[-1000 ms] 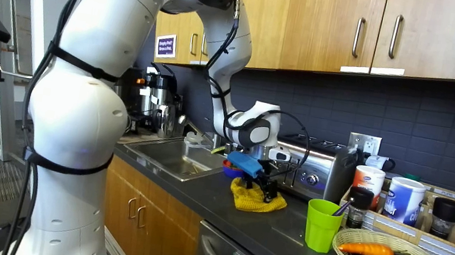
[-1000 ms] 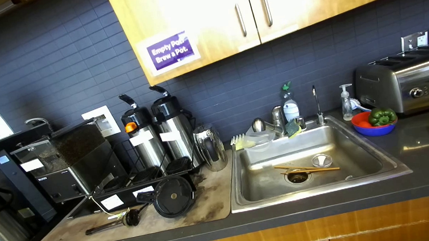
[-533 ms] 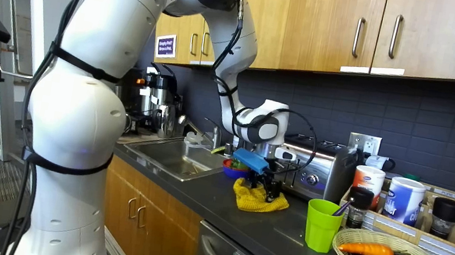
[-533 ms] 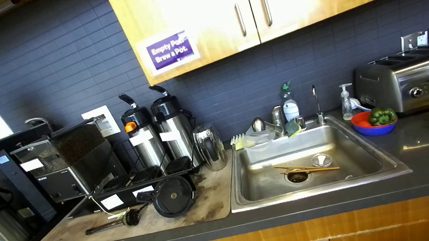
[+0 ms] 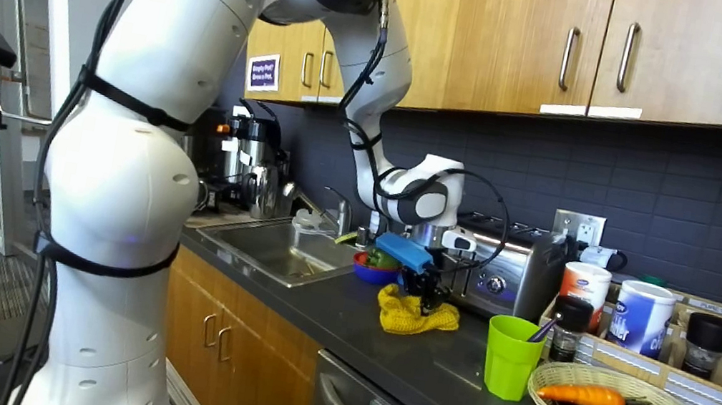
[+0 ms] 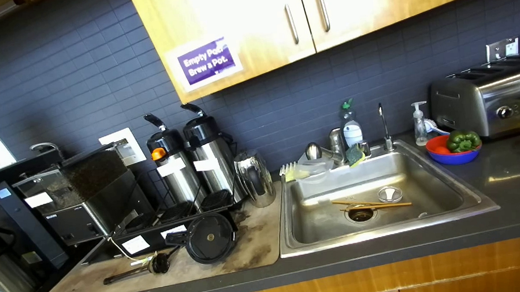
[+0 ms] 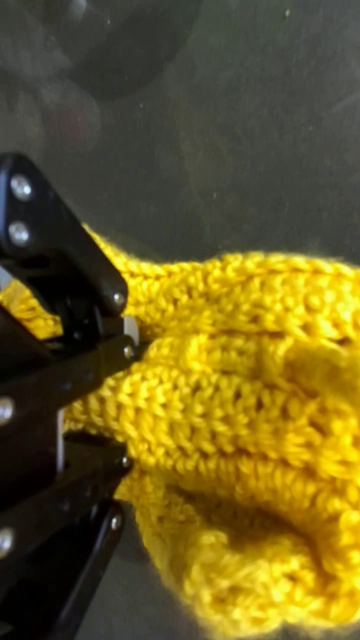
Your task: Use the yellow towel to wipe the kitchen counter surface
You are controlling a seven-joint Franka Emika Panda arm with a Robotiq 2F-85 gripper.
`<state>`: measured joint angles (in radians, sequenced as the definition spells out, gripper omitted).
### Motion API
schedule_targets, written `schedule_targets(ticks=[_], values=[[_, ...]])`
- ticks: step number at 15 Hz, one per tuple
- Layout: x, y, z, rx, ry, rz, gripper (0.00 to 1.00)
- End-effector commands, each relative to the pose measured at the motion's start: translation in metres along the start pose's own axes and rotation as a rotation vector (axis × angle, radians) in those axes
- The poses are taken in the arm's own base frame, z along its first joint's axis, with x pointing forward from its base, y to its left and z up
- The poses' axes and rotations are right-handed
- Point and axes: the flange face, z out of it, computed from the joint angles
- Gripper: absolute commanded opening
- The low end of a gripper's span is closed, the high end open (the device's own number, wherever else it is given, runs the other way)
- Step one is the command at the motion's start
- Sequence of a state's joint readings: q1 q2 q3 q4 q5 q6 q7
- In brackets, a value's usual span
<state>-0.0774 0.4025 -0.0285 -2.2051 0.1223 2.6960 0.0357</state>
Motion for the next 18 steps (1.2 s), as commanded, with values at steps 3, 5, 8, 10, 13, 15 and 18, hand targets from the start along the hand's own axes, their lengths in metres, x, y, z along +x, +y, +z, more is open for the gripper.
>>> schedule_targets(ticks=[3, 5, 8, 10, 13, 15, 18], values=[[-0.007, -0.003, 0.023, 0.015, -0.040, -0.032, 0.04], [-0.008, -0.006, 0.027, 0.019, -0.053, -0.049, 0.05], [-0.011, -0.014, 0.031, 0.018, -0.069, -0.095, 0.05], [-0.013, -0.022, 0.036, 0.020, -0.089, -0.139, 0.05], [-0.017, -0.038, 0.042, 0.008, -0.124, -0.213, 0.05], [-0.021, -0.054, 0.044, -0.006, -0.144, -0.274, 0.05], [-0.029, -0.084, 0.050, -0.038, -0.164, -0.385, 0.05]])
